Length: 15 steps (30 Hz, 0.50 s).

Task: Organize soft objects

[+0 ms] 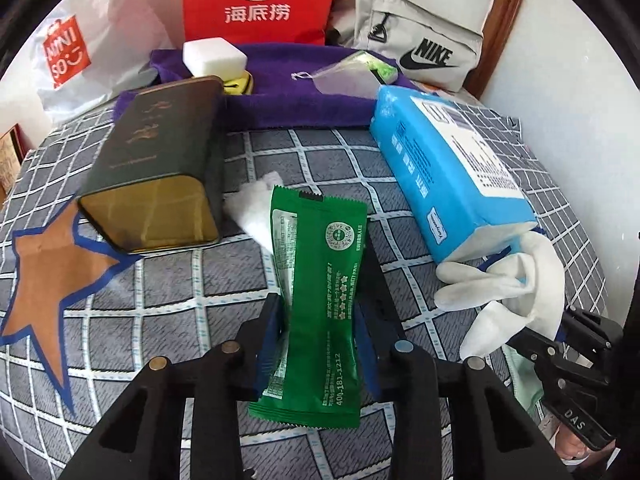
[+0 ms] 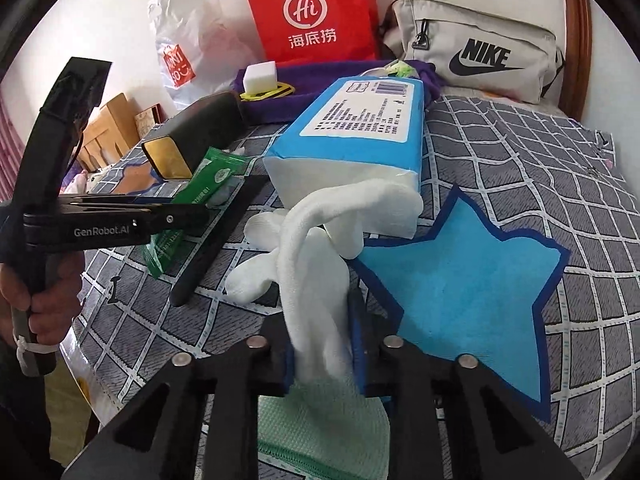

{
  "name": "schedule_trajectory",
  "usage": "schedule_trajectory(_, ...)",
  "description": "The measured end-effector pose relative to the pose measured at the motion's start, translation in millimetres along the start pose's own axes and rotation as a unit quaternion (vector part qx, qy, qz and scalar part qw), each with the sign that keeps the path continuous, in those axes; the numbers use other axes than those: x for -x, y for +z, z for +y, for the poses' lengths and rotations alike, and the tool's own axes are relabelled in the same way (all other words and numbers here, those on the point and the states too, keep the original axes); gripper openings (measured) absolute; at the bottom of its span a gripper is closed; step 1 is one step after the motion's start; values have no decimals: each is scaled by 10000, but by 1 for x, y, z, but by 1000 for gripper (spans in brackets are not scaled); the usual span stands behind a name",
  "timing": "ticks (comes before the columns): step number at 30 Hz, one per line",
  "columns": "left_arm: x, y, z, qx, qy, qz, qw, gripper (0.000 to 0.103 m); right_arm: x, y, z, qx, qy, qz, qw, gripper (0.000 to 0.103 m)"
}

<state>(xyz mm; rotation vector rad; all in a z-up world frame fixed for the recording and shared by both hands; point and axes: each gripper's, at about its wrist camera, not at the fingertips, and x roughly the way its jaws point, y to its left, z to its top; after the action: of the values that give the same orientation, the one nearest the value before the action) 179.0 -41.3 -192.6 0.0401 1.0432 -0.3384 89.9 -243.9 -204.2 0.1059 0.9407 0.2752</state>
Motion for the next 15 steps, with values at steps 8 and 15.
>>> schedule_trajectory(8, 20, -6, 21, 370, -236, 14, 9990, 33, 8, 1, 4, -29, -18, 56, 10000, 12)
schedule_trajectory(15, 37, -10, 36, 556, -133, -75, 9983, 33, 29, 8, 9, -87, 129, -144, 9998, 11)
